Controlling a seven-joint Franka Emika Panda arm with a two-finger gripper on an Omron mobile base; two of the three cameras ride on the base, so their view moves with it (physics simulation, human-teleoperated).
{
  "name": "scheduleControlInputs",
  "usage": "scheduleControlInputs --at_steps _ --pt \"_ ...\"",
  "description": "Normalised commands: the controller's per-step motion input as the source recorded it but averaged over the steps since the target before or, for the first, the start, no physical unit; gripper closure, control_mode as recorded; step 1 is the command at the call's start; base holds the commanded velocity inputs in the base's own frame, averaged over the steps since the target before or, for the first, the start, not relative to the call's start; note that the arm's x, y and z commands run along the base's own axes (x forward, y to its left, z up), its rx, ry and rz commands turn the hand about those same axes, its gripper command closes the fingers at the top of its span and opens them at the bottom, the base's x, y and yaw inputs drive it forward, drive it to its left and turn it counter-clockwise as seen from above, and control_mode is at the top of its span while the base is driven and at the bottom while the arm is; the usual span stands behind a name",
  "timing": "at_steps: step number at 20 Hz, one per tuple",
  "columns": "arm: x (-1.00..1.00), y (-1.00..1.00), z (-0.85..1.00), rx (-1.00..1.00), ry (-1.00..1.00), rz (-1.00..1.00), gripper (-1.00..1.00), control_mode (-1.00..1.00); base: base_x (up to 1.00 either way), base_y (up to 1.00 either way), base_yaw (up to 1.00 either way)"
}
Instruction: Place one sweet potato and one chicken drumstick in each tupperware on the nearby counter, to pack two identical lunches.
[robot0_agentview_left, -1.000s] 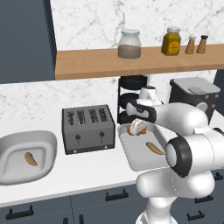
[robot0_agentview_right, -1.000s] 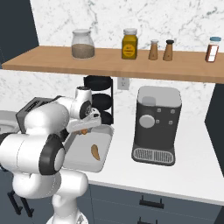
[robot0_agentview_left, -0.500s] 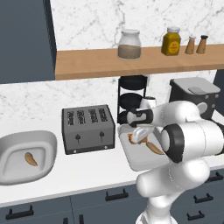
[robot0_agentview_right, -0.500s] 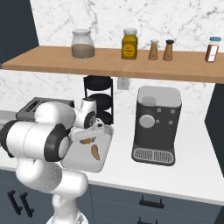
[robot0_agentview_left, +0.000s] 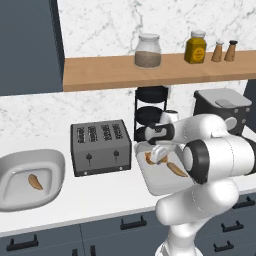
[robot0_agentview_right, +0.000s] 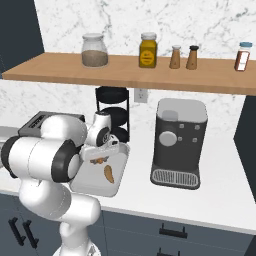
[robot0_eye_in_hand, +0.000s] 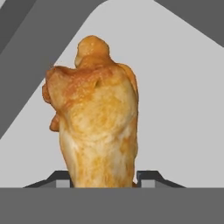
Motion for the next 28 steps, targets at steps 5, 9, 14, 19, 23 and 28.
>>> scheduleControlInputs --at_steps 5,9,14,19,23,28 --pt "-0.05 0.22 0.20 -0.06 -0.01 -0.02 -1.00 -1.00 0.00 0.00 0.00" --pt "-0.03 0.03 0.26 -0.08 0.00 0.00 -1.00 -1.00 0.00 0.00 0.00" --pt "-0.44 0.00 0.62 -0.01 -0.08 -0.01 -1.00 -1.00 0.00 0.00 0.00" --pt "-1.00 0.00 0.47 0.07 -0.16 -0.09 -1.00 -1.00 0.00 0.00 0.00" --pt "-1.00 0.00 0.39 0.17 -0.13 -0.25 -1.00 -1.00 0.00 0.00 0.00" --pt "-0.98 -0.02 0.68 0.04 -0.03 -0.21 -1.00 -1.00 0.00 0.00 0.00"
